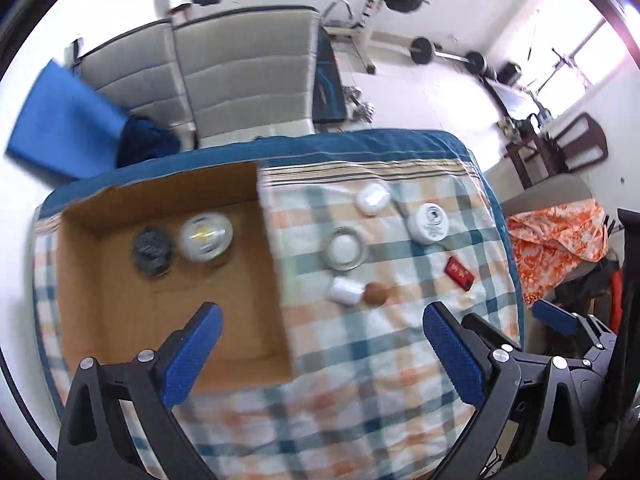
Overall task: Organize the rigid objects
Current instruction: 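Grasp the tape roll with the left tool while the right tool grasps the white cream jar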
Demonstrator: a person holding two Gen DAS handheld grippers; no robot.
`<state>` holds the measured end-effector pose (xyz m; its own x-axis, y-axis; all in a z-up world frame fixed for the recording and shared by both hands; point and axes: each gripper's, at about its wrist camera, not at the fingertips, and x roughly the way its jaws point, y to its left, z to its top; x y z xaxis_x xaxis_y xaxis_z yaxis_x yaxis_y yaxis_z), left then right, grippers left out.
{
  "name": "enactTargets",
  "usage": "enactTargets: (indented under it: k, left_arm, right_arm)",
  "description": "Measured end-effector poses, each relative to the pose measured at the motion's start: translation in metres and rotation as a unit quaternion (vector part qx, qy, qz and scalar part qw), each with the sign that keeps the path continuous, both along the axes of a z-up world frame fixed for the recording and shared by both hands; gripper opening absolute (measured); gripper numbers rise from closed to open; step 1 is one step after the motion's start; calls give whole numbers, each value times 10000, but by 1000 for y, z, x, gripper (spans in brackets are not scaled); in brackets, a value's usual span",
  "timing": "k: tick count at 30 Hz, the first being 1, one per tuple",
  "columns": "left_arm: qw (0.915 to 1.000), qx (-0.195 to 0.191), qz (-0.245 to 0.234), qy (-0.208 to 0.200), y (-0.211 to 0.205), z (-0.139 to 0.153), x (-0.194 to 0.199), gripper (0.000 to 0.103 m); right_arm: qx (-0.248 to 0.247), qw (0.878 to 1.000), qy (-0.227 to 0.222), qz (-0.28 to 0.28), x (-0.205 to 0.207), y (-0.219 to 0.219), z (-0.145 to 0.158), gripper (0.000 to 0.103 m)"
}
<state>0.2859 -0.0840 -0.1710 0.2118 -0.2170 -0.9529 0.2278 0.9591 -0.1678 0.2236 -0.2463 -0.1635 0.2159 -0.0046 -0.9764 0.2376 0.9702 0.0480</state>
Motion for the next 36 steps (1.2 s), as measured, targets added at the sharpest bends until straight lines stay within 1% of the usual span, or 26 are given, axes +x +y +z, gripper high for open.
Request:
enactTargets:
  k: [2, 3, 5, 8, 10, 13, 14, 15, 18, 20, 21, 23, 24, 26, 27, 28, 30, 33, 34, 36]
  left_arm:
    - [9999, 81, -5, 149, -23, -17, 15, 103]
    - [9996, 68, -12, 288, -39, -31, 26, 103]
    - [9989, 104, 66, 451, -53, -52, 42, 103]
    - [9960, 220, 297, 812, -72, -97, 73, 103]
    - [9933, 305, 471, 1006, -75, -120, 86, 103]
    - [9874, 415, 717, 1347, -76, -159, 106, 103]
    - [9859, 435, 759, 1429, -75, -168, 110, 103]
    - [9834, 537, 801, 1537, -74, -181, 115, 103]
    - [9780, 728, 831, 1772, -72, -208, 120, 103]
    - [9747, 794, 851, 1909, -72, -222, 119, 103]
    - [9730, 825, 859, 1978, -71, -228, 118, 103]
    - [9708, 925, 840, 2048, -72, -238, 115, 103]
    - [9706, 1040, 791, 2021, -73, -241, 114, 103]
    - [9705, 1129, 736, 2001, -75, -243, 112, 103]
    - [9708, 1191, 697, 1961, -76, -244, 111, 101]
    - [9712, 1235, 671, 1926, -76, -245, 110, 87]
    - [9709, 1274, 597, 1937, -81, -249, 108, 69]
    - [9706, 1314, 584, 1931, -83, -251, 105, 69]
    - [9700, 1346, 586, 1937, -84, -251, 105, 72]
    - [9694, 1358, 595, 1956, -92, -253, 108, 74]
  right_arm:
    - [-29, 10000, 44, -82, 12, -31, -12, 103]
    - [46, 9999, 69, -104, 20, -47, -21, 103]
    - [88, 9997, 186, -132, 37, -70, -38, 103]
    - [197, 9991, 372, -81, 66, -97, -75, 103]
    - [358, 9979, 535, 2, 88, -107, -106, 103]
    - [466, 9961, 735, 162, 115, -109, -148, 102]
    - [487, 9954, 793, 219, 124, -109, -160, 102]
    - [507, 9946, 866, 252, 133, -109, -175, 99]
    - [611, 9922, 1052, 285, 152, -109, -205, 97]
    - [677, 9902, 1184, 316, 160, -107, -219, 85]
    - [706, 9887, 1268, 374, 163, -106, -226, 72]
    - [644, 9886, 1289, 443, 164, -105, -226, 70]
    - [606, 9879, 1336, 512, 164, -104, -225, 70]
    - [511, 9856, 1456, 689, 161, -102, -223, 70]
    - [453, 9843, 1517, 776, 158, -102, -223, 70]
    - [407, 9835, 1563, 814, 156, -103, -224, 70]
    - [426, 9826, 1610, 824, 156, -105, -227, 70]
    - [431, 9821, 1663, 772, 160, -105, -231, 71]
    - [415, 9820, 1682, 753, 162, -105, -233, 71]
    - [353, 9818, 1712, 748, 166, -101, -234, 72]
